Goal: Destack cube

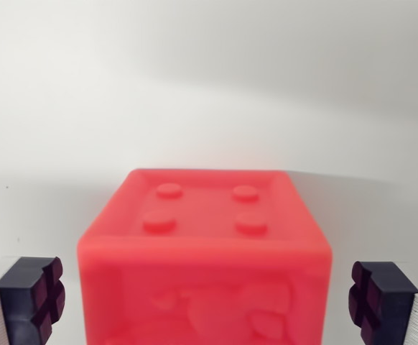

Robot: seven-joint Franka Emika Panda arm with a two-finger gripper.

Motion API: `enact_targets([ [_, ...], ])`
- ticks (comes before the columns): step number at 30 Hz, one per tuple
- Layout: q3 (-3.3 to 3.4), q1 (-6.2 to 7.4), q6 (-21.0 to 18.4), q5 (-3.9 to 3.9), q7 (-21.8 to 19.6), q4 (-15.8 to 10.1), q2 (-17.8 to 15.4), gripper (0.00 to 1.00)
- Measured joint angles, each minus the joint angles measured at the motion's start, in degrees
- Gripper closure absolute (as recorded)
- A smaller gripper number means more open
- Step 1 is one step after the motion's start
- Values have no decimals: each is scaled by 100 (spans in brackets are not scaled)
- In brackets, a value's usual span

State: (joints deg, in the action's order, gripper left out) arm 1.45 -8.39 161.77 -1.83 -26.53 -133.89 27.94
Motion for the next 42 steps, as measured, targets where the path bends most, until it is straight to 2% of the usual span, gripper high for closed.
enact_targets([
  [18,42,29,-633,25,-17,-177,-823,0],
  [42,66,42,-1974,129,-82,-184,-2180,0],
])
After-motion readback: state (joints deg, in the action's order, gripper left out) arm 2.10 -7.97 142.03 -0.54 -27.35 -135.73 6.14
